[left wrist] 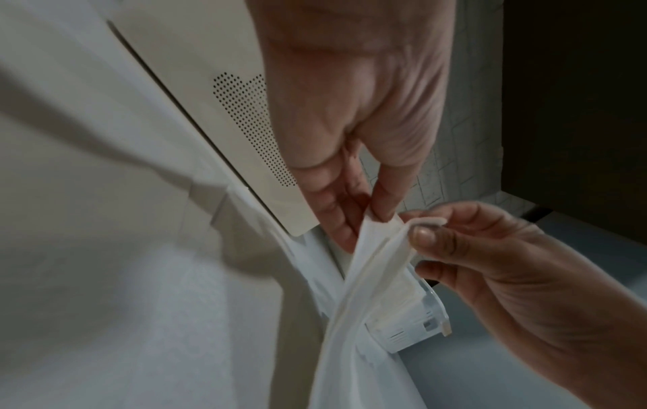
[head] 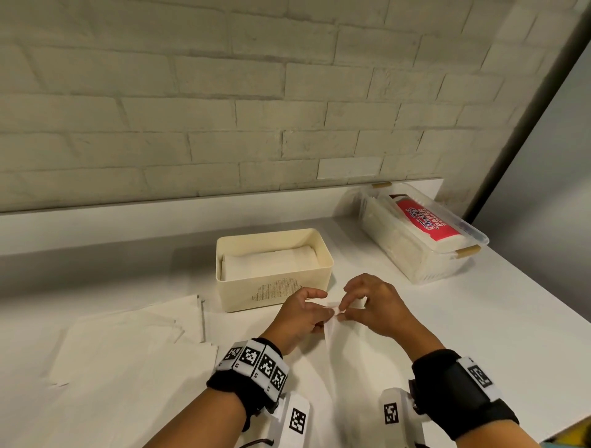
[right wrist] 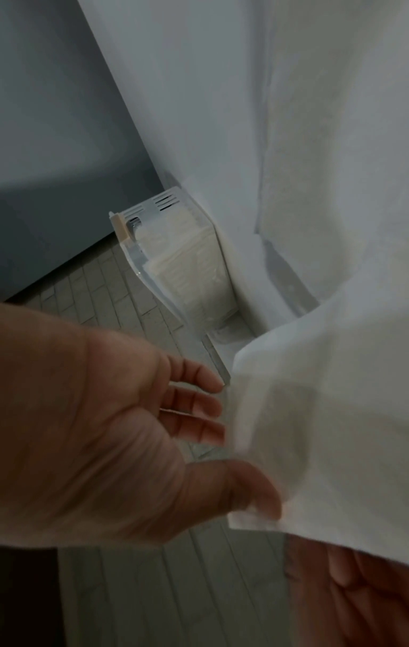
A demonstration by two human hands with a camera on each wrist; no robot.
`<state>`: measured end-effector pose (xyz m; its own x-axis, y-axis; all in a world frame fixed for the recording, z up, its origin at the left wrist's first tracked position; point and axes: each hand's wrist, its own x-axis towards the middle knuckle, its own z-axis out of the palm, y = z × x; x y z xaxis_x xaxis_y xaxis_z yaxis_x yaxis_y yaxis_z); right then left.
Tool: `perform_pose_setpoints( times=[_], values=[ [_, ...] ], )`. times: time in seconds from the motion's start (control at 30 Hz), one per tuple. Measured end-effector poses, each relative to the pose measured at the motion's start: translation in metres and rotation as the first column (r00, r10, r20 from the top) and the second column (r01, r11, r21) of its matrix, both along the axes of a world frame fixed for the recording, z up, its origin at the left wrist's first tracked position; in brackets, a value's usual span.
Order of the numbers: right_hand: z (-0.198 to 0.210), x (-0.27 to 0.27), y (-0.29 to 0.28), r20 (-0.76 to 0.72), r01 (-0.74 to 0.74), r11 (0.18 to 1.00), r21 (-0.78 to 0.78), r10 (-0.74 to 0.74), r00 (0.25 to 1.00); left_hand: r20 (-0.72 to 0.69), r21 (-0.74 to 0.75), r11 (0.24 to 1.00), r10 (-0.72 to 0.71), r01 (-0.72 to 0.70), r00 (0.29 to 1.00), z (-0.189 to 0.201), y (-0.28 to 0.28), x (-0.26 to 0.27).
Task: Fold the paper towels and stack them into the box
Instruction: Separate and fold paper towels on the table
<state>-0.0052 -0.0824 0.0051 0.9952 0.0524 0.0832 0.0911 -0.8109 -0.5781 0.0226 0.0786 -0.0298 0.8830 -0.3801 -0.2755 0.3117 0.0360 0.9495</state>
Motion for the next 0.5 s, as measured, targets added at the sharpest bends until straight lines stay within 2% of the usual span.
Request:
perform_pose_setpoints(
  times=[0.1, 0.27, 0.5],
  values=[
    [0.004, -0.003, -0.002, -0.033, -0.02, 0.999, -0.043, 0.018, 0.999, -0.005, -0.013, 1.0, 0.026, -0.026, 1.0, 0.0, 0.001, 0.0],
    [0.01, 0.001, 0.008, -0.006, -0.087, 0.992, -0.093, 0.087, 0.996, 0.0, -0.023, 1.0, 0.005, -0.005, 1.0, 0.003, 0.002, 0.001],
    [0.017, 0.002, 0.016, -0.074, 0.007, 0.998, -0.056, -0.011, 0.997, -0.073, -0.092, 0.996, 0.01, -0.017, 0.997, 0.009, 0.005, 0.001]
  ],
)
